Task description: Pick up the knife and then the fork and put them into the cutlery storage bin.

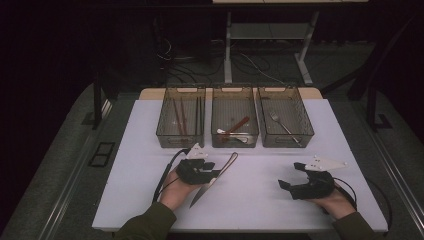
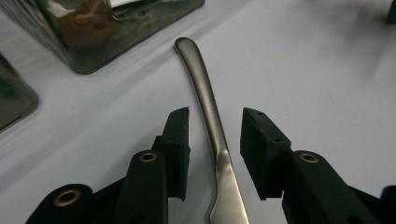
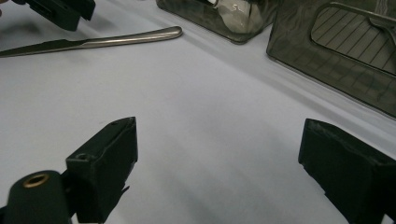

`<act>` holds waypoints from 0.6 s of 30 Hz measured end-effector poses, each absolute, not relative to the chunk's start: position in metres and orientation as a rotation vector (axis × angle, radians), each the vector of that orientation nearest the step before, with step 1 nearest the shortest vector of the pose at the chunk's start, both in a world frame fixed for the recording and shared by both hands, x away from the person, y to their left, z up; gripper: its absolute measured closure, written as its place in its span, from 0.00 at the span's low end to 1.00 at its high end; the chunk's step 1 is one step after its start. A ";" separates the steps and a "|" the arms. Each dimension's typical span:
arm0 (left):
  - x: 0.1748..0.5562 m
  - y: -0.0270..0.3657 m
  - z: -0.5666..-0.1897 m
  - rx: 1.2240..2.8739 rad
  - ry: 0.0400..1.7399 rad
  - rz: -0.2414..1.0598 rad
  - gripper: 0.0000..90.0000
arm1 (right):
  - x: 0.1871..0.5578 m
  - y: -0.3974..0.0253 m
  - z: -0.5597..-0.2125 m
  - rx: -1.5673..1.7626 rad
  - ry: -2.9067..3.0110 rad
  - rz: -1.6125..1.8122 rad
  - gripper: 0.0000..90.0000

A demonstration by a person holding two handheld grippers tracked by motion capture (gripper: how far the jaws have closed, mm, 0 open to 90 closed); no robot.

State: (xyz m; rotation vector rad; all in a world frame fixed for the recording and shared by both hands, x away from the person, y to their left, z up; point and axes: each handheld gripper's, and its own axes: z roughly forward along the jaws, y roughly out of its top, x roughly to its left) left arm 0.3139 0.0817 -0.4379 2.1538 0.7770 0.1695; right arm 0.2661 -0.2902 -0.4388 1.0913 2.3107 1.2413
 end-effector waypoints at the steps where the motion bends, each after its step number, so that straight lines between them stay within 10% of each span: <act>1: 0.314 0.079 -0.439 2.166 0.775 0.167 0.70 | 0.266 -0.290 -0.439 1.090 2.310 1.240 0.13; 18: 0.313 0.062 -0.449 2.239 0.781 0.225 0.85 | 0.266 -0.291 -0.438 1.102 2.301 1.245 0.13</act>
